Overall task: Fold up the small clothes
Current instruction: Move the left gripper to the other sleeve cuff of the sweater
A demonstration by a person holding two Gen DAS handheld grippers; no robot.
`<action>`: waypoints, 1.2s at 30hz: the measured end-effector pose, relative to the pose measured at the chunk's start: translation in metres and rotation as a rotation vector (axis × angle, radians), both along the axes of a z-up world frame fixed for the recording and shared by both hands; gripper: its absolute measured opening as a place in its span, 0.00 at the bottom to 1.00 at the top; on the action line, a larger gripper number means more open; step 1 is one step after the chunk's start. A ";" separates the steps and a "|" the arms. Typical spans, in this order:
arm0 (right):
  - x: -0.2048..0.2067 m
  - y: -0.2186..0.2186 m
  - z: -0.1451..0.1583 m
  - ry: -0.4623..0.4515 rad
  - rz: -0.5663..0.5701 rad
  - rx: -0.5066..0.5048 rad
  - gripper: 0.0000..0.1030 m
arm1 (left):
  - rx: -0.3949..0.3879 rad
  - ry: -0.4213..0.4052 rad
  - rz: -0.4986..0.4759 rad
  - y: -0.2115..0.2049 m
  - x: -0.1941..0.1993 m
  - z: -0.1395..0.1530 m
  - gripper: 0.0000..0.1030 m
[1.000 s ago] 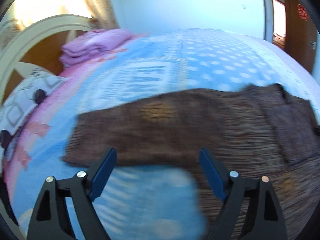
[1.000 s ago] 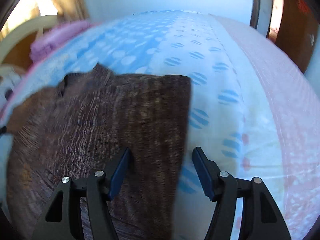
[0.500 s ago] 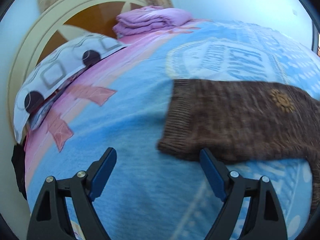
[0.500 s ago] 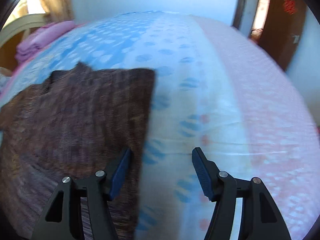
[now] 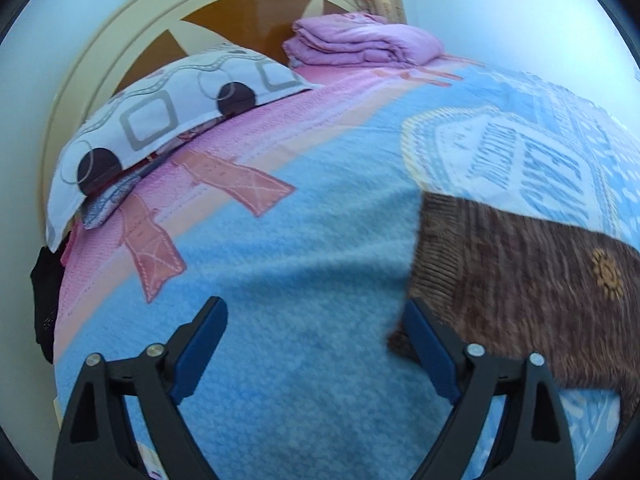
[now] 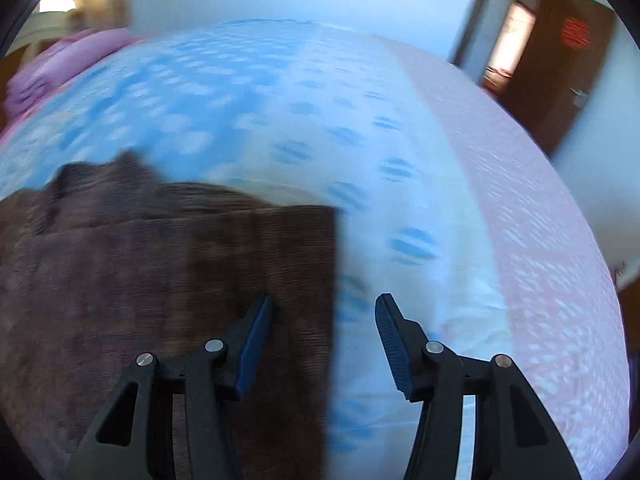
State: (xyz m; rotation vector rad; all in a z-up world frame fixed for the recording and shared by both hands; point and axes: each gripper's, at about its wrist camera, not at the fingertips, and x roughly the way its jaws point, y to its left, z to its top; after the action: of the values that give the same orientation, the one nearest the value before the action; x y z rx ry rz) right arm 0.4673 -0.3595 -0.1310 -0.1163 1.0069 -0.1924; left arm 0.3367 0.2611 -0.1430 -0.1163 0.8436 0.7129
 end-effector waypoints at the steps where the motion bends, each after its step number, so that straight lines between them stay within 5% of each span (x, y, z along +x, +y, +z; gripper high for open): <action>1: -0.001 -0.010 -0.001 -0.003 -0.024 0.010 0.53 | 0.006 -0.001 0.009 0.003 0.000 -0.001 0.92; 4: -0.006 -0.035 -0.002 -0.019 -0.056 0.036 0.53 | 0.007 0.032 0.021 0.010 0.004 -0.008 0.92; 7: -0.008 -0.039 -0.001 -0.015 -0.089 -0.042 0.53 | -0.017 0.064 0.032 0.015 0.008 -0.014 0.92; 10: -0.019 -0.044 0.006 -0.033 -0.104 0.019 0.53 | -0.021 0.042 0.052 0.018 0.003 -0.010 0.92; 14: -0.058 -0.027 0.031 -0.100 0.011 0.175 0.53 | -0.066 0.067 0.030 0.024 -0.001 -0.016 0.92; 17: -0.081 -0.001 0.031 -0.092 0.122 0.179 0.53 | -0.088 0.061 0.016 0.024 -0.003 -0.017 0.92; 19: -0.081 -0.001 0.006 0.022 0.104 0.126 0.57 | -0.109 0.065 -0.017 0.022 0.000 -0.018 0.92; 20: -0.086 -0.009 0.005 -0.009 0.095 0.146 0.60 | -0.122 0.067 -0.027 0.020 0.000 -0.018 0.91; 30: -0.139 -0.006 0.008 -0.134 0.112 0.061 0.65 | -0.257 -0.066 -0.113 0.005 -0.007 0.007 0.80; 36: -0.142 -0.018 0.010 -0.139 0.095 0.127 0.67 | -0.346 -0.153 0.008 0.006 -0.009 0.017 0.80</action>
State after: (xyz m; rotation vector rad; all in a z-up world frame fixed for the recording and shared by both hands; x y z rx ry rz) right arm 0.3256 -0.3777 -0.1215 -0.0341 0.8704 -0.0485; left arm 0.3273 0.2668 -0.1264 -0.4788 0.8130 0.5521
